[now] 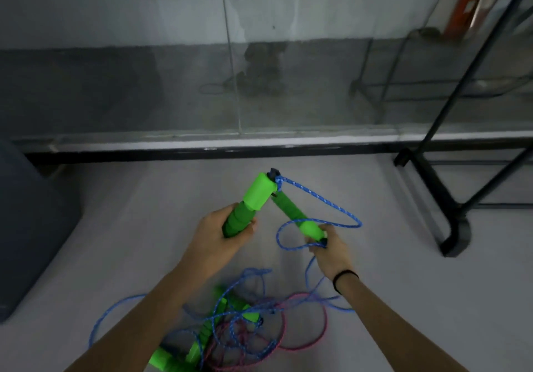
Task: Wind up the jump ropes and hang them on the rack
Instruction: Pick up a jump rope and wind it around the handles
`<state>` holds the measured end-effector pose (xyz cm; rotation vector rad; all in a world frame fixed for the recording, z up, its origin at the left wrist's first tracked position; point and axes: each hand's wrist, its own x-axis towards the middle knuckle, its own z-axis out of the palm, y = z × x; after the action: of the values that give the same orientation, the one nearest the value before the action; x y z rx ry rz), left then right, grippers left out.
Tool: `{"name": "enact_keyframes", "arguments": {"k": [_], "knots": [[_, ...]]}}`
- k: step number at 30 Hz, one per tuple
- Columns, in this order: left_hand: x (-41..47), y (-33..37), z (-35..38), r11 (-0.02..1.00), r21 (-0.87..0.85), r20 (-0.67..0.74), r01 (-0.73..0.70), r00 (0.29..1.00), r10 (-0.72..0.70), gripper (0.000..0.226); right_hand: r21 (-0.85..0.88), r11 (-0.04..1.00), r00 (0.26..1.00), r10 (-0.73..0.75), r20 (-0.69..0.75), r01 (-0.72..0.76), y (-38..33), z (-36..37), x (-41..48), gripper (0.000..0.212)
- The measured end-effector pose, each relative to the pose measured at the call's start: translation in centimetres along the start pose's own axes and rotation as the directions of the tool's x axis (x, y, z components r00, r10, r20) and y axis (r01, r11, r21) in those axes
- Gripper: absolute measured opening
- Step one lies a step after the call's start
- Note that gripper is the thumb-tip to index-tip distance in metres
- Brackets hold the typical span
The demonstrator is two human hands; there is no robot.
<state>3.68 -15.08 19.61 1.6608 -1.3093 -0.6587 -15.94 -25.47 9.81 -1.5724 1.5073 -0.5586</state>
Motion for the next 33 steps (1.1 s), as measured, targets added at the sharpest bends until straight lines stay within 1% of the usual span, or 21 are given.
{"name": "enact_keyframes", "arguments": {"k": [3,5,6,8,10,11,12,13,14,16,18,19,21,23,24,25,27,29,31,33], "knots": [[0.3,8.2,-3.3,0.998,-0.001,0.028,-0.06,0.998,0.06,0.037,0.06,0.983,0.981,-0.18,0.073,0.176,-8.1,-6.6,-4.2,0.031],[1.0,14.1,-6.3,0.987,0.053,0.061,-0.151,0.987,0.148,0.042,0.082,0.957,0.95,-0.286,0.13,0.277,-14.4,-11.0,-7.2,0.026],[1.3,17.0,-8.1,0.974,0.096,0.089,-0.205,0.976,0.196,0.042,0.111,0.949,0.936,-0.31,0.169,0.294,-17.7,-13.2,-8.7,0.025],[1.7,23.3,-11.9,0.942,0.207,0.162,-0.266,0.958,0.235,0.045,0.187,0.944,0.917,-0.314,0.248,0.272,-24.7,-17.9,-12.0,0.022],[2.2,29.7,-15.6,0.902,0.326,0.21,-0.284,0.952,0.224,0.042,0.218,0.933,0.891,-0.344,0.298,0.287,-31.6,-22.4,-14.7,0.022],[2.4,32.0,-16.8,0.882,0.367,0.215,-0.295,0.95,0.228,0.046,0.226,0.926,0.874,-0.364,0.321,0.303,-33.9,-23.8,-15.7,0.017],[2.7,34.8,-18.5,0.869,0.392,0.223,-0.303,0.947,0.23,0.051,0.239,0.916,0.864,-0.387,0.322,0.322,-37.0,-25.6,-16.6,0.011],[2.8,38.1,-20.4,0.874,0.384,0.244,-0.298,0.946,0.215,0.053,0.248,0.908,0.866,-0.403,0.297,0.338,-40.3,-27.5,-17.5,0.01],[2.8,41.2,-22.3,0.893,0.356,0.26,-0.277,0.947,0.19,0.048,0.255,0.905,0.873,-0.406,0.272,0.341,-43.5,-29.3,-18.6,0.013],[2.8,47.1,-25.7,0.908,0.322,0.282,-0.267,0.943,0.177,0.028,0.272,0.882,0.862,-0.449,0.234,0.385,-49.2,-32.7,-20.6,0.016],[3.0,52.1,-28.6,0.909,0.308,0.283,-0.28,0.939,0.193,0.019,0.258,0.861,0.84,-0.495,0.222,0.439,-53.7,-36.0,-22.1,0.02],[3.0,54.2,-29.9,0.907,0.309,0.272,-0.287,0.94,0.204,0.014,0.228,0.861,0.837,-0.5,0.22,0.455,-55.6,-37.6,-22.8,0.02],[3.0,58.0,-32.4,0.893,0.337,0.242,-0.299,0.944,0.225,0.023,0.201,0.858,0.832,-0.51,0.221,0.473,-58.5,-40.6,-24.5,0.018],[2.9,61.5,-34.8,0.881,0.363,0.236,-0.304,0.944,0.229,0.029,0.146,0.845,0.828,-0.534,0.17,0.515,-60.5,-43.5,-26.0,0.016],[2.8,63.1,-35.9,0.875,0.367,0.244,-0.317,0.94,0.238,0.031,0.138,0.827,0.816,-0.56,0.141,0.544,-61.3,-44.7,-26.8,0.013],[2.8,64.4,-36.8,0.867,0.377,0.253,-0.325,0.937,0.241,0.031,0.155,0.805,0.799,-0.59,0.118,0.572,-61.9,-45.8,-27.7,0.016],[2.5,66.5,-38.1,0.849,0.411,0.264,-0.332,0.935,0.238,0.029,0.223,0.79,0.795,-0.6,0.086,0.572,-62.9,-47.5,-29.2,0.024],[2.4,67.8,-38.9,0.841,0.435,0.272,-0.322,0.937,0.218,0.026,0.3,0.779,0.797,-0.597,0.089,0.55,-63.8,-48.7,-30.5,0.029],[2.1,68.7,-39.2,0.842,0.449,0.284,-0.298,0.942,0.181,0.027,0.408,0.784,0.817,-0.56,0.138,0.469,-64.4,-49.6,-31.3,0.031],[1.8,69.1,-39.3,0.854,0.45,0.293,-0.263,0.946,0.137,0.032,0.529,0.75,0.812,-0.556,0.177,0.397,-64.7,-50.3,-32.1,0.031]]}}
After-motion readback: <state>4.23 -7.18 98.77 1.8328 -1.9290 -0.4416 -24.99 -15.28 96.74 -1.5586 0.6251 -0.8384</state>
